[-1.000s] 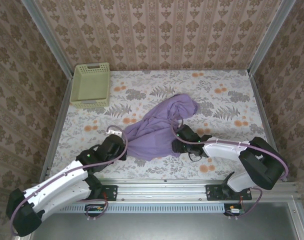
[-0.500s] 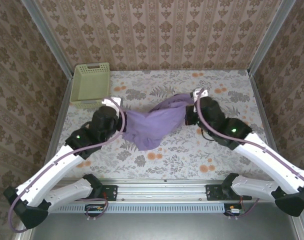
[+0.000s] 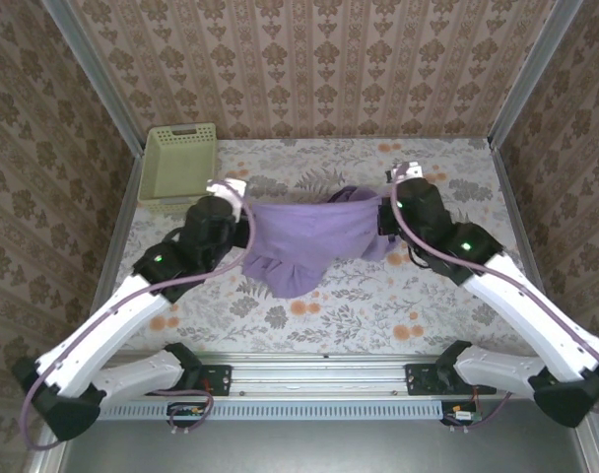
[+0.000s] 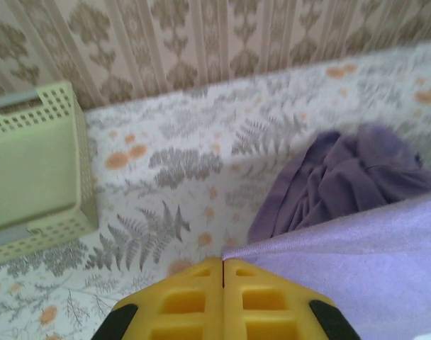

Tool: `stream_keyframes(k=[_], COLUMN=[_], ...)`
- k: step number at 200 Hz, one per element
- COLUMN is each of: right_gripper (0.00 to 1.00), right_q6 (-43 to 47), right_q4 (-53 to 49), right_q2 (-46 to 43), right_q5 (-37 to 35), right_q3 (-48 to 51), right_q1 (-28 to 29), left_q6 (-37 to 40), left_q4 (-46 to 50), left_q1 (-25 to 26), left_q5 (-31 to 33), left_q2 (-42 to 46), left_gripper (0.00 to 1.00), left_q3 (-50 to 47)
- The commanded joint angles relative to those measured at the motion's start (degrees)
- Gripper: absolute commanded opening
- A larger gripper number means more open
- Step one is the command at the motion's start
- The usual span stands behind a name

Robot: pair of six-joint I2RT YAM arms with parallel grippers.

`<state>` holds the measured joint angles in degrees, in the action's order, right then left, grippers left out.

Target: Fold the inside-out t-shirt

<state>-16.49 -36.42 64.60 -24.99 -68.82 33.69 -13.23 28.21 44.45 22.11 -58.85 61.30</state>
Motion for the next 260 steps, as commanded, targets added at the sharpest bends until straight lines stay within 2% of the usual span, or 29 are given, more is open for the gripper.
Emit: stream_keyframes(k=[1,36,71,102,114,133,145,159,180,210,227,260], right_gripper=[0.0,0.0,0.0,0.0,0.12,0.45,0.63,0.77,0.79,0.85,0.87,0.87], right_q6=[-4.98,-5.57,-6.03,-6.04,-6.05,-5.4,-3.7,-0.93,4.48,13.79,19.07,28.85], right_q4=[0.24,2.34,4.41,5.47,5.48,5.49,9.05,13.73,22.89,44.79,56.72,70.7], right_q2=[2.23,3.08,3.27,5.87,7.15,6.64,3.96,0.15,-2.36,0.08,3.07,10.89], right_q5=[5.37,9.29,12.74,13.66,13.05,13.64,16.18,18.6,21.87,19.37,17.61,10.75], right_q3=[4.02,6.32,10.37,12.38,12.1,12.18,13.58,16.26,21.18,30.29,33.9,35.45], right_q1=[-6.89,-12.07,-14.95,-16.02,-16.13,-15.91,-14.81,-11.36,-4.66,4.7,7.68,11.0], left_q6=[-0.34,-0.94,0.19,-0.2,-0.47,-0.18,0.26,0.36,0.23,-0.08,-0.65,-1.18], left_q4=[2.67,-0.64,-2.39,-3.42,-3.09,-3.65,-4.02,-4.04,-4.83,-6.2,-6.74,-7.43], left_q1=[-0.59,0.6,3.3,3.61,3.62,4.35,5.14,5.44,4.95,4.31,4.12,4.0], left_q5=[-1.6,-7.85,-7.92,-8.98,-9.37,-11.09,-11.15,-10.67,-10.61,-13.03,-14.51,-16.34], left_q2=[-4.17,-8.63,-11.98,-15.86,-17.41,-18.47,-18.37,-17.94,-16.72,-14.64,-13.61,-12.09], left_gripper=[0.0,0.0,0.0,0.0,0.0,0.0,0.0,0.0,0.0,0.0,0.0,0.0], left_q3=[1.54,3.72,3.97,3.65,4.34,4.82,4.87,4.72,3.46,1.62,0.94,-0.09])
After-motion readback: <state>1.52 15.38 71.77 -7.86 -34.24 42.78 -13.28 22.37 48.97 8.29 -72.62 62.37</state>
